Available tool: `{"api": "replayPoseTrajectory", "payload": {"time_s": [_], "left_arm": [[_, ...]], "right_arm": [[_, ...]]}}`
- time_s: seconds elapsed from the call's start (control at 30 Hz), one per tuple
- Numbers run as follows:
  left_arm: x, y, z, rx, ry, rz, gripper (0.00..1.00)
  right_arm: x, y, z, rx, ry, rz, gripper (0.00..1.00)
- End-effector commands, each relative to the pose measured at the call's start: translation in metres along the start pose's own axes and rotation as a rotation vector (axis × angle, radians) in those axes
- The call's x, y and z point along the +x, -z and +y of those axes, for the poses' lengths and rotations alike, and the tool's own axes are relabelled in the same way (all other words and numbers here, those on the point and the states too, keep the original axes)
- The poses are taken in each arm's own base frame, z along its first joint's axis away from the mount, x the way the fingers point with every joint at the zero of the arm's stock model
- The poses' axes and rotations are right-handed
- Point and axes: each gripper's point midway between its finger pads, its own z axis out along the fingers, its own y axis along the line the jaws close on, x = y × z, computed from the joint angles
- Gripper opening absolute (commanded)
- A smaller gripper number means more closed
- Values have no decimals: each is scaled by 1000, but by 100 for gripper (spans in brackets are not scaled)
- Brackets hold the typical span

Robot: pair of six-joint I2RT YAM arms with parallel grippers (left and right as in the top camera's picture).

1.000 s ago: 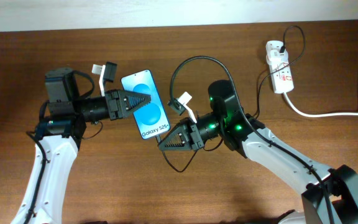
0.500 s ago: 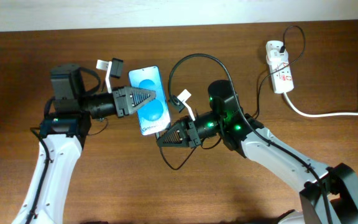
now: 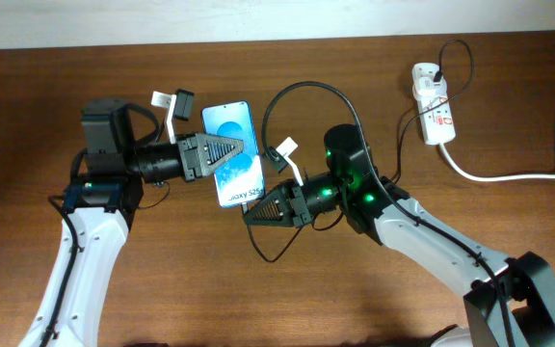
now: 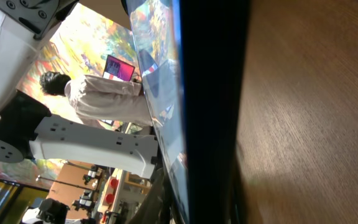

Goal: Plug charger to phone and switch on socket
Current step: 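Push the USB-C plug into the phone's bottom port with the right gripper, then release the plug and pull the right gripper back from the phone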

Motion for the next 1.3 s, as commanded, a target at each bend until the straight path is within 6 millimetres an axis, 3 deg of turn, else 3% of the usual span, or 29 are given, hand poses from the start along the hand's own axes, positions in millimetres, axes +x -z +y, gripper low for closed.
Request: {"api": "replayPoseTrajectory", "payload": {"time_s": [0.0,0.13,0.43,0.7,0.77,0.87,1.0,1.17,1.27], "left_arm": [[71,-22,-25,219,139,215,0],[71,-22,-25,219,140,216,0],[73,-22,-25,216,160,221,0],[73,-21,-24,214,163,220,0],[68,-17,-21,206,158,198,0],[51,0,-7,171,173,124,0],[32,27,5,160,182,32,0],[9,51,18,120,178,-64,0],[0,56,18,115,165,-87,0]], "right_arm": [[-108,66,15,215,245,-367,4],[-112,83,11,223,210,-396,4],[-125,92,18,227,231,-450,4],[-123,91,17,221,209,-437,5],[-120,93,11,234,172,-433,14],[-109,89,10,217,189,-372,45],[-86,79,20,134,265,-249,75],[-62,76,0,162,166,-187,83],[-40,66,-9,172,166,-121,80]]}}
